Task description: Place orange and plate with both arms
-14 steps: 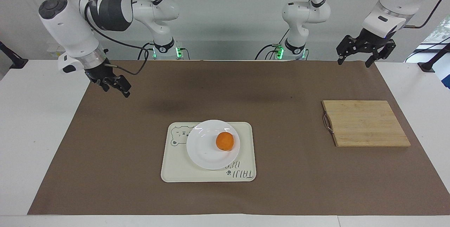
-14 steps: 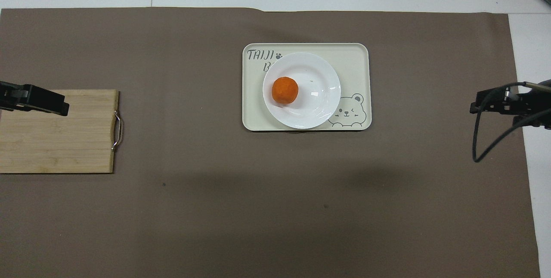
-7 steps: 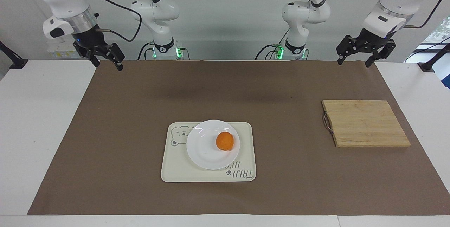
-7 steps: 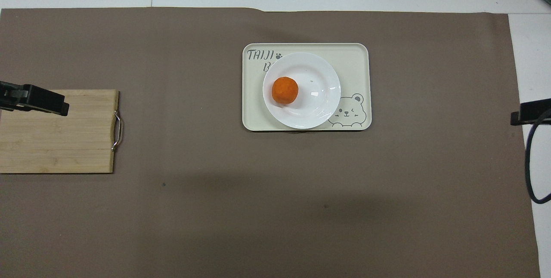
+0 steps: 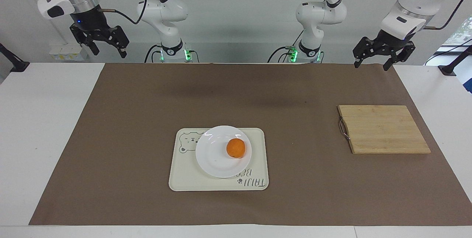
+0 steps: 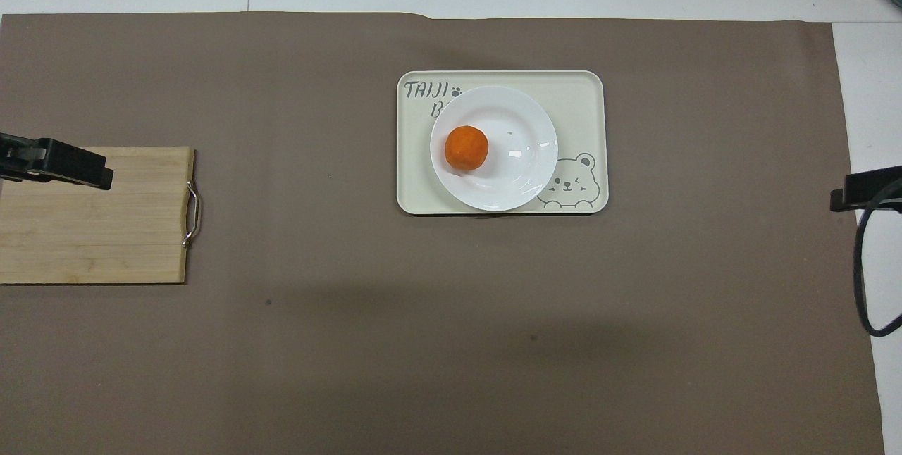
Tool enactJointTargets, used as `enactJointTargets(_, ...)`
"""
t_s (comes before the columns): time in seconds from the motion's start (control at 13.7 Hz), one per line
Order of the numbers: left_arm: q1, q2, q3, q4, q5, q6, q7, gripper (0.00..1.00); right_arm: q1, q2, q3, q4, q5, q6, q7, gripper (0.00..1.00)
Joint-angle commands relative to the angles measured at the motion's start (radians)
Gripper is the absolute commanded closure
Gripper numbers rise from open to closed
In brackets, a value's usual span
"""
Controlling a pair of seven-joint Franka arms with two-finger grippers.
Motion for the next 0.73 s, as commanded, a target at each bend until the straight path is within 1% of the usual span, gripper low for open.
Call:
enactJointTargets(0.0,0.015,-0.020,-0.010,-0.026,-0.010,0.015,-0.007,0.00,0.000,-0.024,0.005,-0.026,-0.028,-0.001,-0.043,0.00)
enactJointTargets(0.66,0.015,-0.020,-0.010,-0.026,-0.010,0.015,-0.007,0.00,0.000,-0.020,0.005,-0.020,-0.021,-0.006,-0.072,0.00)
